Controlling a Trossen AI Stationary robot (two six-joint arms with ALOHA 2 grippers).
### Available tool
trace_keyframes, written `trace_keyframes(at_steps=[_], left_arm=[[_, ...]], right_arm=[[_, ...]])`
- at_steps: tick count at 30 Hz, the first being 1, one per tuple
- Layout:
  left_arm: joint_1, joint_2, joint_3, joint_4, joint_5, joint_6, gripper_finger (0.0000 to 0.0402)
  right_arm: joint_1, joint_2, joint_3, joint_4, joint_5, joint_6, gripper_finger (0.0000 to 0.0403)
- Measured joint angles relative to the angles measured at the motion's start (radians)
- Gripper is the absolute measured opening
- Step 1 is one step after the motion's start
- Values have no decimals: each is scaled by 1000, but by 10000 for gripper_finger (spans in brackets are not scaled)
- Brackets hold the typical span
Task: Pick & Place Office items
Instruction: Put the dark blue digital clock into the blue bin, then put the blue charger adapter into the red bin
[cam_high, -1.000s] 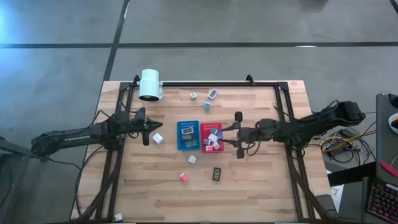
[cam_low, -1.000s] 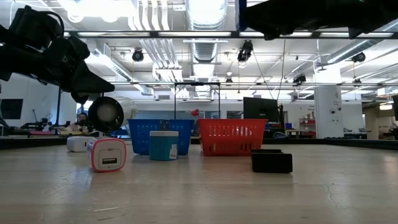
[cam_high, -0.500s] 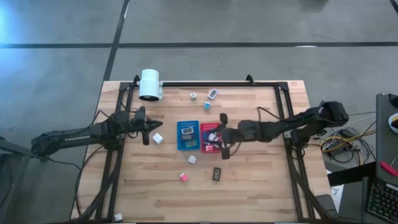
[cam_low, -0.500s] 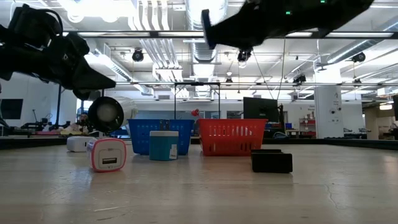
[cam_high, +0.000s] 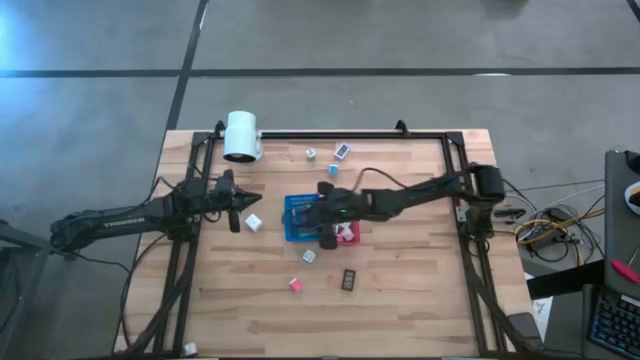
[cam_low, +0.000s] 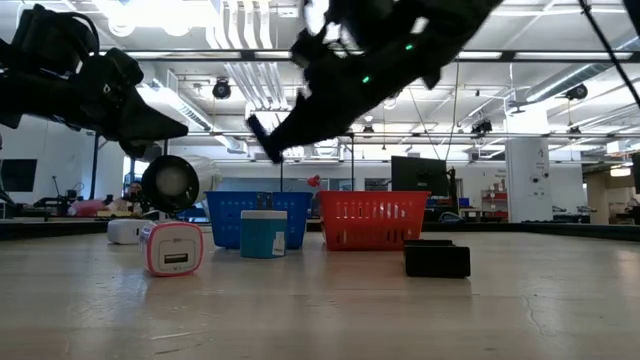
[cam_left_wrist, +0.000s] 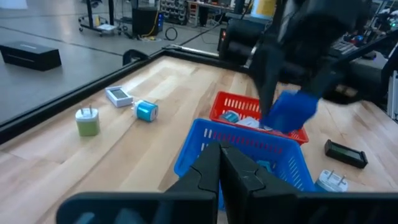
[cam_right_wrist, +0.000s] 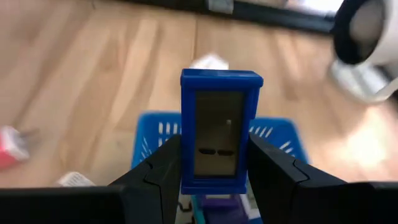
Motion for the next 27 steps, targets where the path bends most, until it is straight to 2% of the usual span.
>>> trace_keyframes(at_steps=[7,11,16,21,27], left_arm=[[0,0,0,-3,2,-15,14],[0,0,0,-1,2,-15,14],[0,-3,0,11,-1,8,14],[0,-3,0,22,-2,18,14],[0,-3,0,31,-2,26,14]], right_arm=[[-9,146,203,-317,0,-4,144],[-10,191,254,-366,2,-4,149],[-10,201,275,-367,8,-3,193],[-12,138,274,-395,9,0,235],[-13,-42,246,-506,4,0,244]])
